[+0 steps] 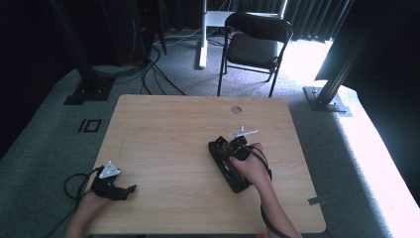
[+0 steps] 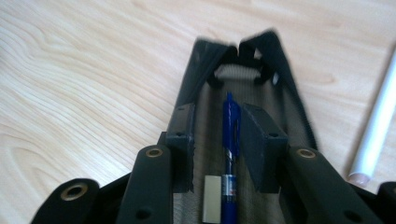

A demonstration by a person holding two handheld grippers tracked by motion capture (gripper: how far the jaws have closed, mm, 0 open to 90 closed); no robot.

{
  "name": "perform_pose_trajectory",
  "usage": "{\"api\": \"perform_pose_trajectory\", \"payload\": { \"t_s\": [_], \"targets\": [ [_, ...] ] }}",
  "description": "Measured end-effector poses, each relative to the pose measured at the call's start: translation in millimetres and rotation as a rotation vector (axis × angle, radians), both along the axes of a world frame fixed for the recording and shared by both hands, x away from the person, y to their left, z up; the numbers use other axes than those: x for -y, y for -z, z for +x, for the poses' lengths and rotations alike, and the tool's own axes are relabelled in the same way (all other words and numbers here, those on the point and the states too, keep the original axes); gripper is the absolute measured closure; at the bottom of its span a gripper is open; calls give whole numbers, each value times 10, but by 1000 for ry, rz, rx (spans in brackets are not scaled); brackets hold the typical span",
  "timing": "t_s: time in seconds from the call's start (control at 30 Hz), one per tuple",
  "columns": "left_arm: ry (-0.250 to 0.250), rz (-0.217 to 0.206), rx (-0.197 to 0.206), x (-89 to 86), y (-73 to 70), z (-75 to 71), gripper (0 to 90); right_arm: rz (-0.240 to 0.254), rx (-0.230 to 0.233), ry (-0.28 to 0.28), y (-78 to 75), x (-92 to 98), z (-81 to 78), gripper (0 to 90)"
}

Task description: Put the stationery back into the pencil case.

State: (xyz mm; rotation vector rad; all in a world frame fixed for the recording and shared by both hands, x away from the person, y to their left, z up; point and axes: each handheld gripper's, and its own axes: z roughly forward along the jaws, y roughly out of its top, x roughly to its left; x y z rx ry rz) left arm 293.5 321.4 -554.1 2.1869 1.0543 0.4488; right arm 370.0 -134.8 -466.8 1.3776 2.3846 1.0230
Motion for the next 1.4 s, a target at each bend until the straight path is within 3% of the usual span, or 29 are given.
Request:
{"api": "perform_pose_trajectory", "payload": {
  "t_s": [0.13,0.23,0.43,0.6,1.0,1.4],
  "targets": [
    [0,0,0,0,0,0,16,44,48,2,-187,71,-31,654],
    [0,0,0,0,0,0,16,45,91,18,-279,149,-5,650],
    [0,0,0,0,0,0,16,27,139,76,-283,318,162,630],
    [0,0,0,0,0,0,16,3,140,122,-189,418,343,606],
    [0,0,0,0,0,0,16,-45,87,234,167,601,720,611],
    [0,0,0,0,0,0,16,-67,32,279,512,640,911,628]
  ]
}}
